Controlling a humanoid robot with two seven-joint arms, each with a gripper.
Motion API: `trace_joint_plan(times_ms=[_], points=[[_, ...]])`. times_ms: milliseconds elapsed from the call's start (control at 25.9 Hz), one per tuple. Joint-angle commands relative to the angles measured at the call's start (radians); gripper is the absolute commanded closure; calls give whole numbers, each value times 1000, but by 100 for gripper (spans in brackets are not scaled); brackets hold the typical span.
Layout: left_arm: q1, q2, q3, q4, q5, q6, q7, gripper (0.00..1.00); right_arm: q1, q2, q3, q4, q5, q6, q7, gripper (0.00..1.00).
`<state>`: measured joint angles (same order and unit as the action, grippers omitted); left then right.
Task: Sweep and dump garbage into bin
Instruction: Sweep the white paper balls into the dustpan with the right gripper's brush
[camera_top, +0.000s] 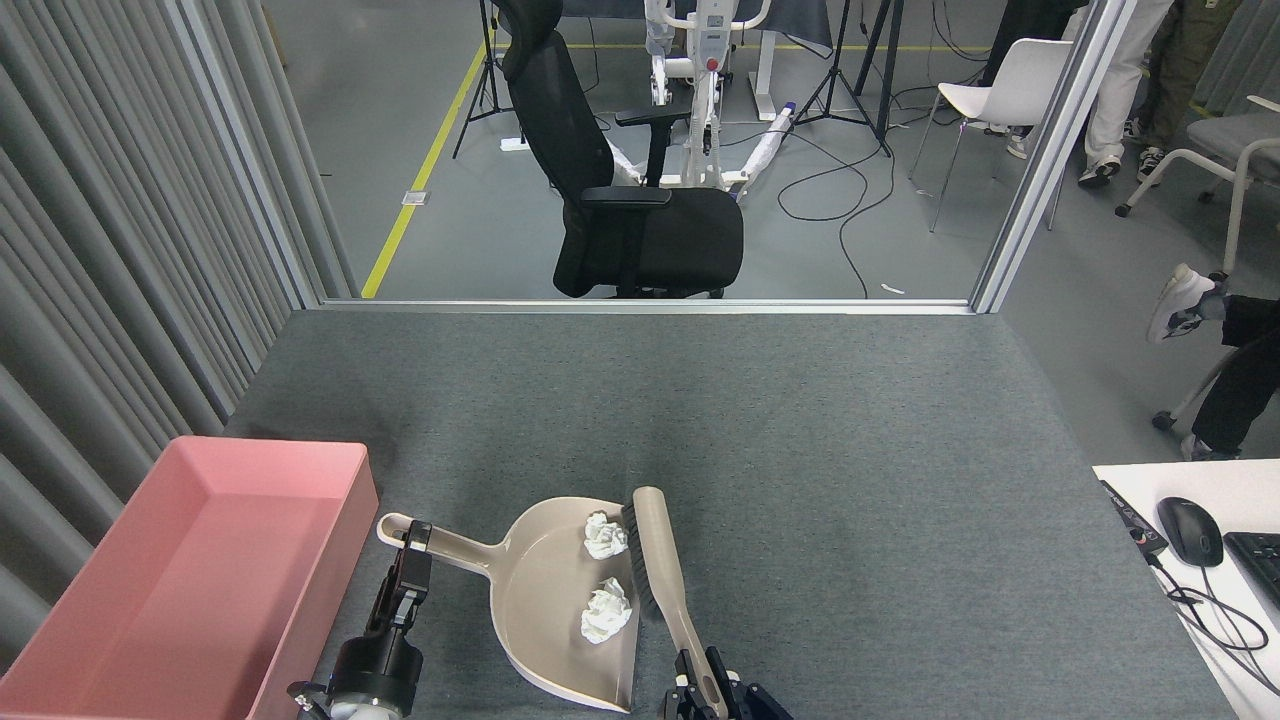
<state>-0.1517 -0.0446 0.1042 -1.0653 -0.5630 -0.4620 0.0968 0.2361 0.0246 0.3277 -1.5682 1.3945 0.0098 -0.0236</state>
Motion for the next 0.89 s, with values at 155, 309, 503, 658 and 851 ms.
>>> trace_joint_plan(times_ms=[155,309,503,658,851], points=[[20,-6,-15,-39,-1,2,-6,90,-21,18,79,37,-5,39,-10,100],[40,-21,-43,-44,-1,0,-5,90,-23,20,89,37,-5,39,-30,100],[57,-44,-63,-70,-1,2,-6,89,-47,28,93,37,-6,38,-30,100],[69,-52,-63,-71,-1,2,-6,89,-52,28,105,36,-5,39,-30,100],[70,-50,-61,-71,0,2,-6,88,-58,20,89,24,1,52,-47,100]])
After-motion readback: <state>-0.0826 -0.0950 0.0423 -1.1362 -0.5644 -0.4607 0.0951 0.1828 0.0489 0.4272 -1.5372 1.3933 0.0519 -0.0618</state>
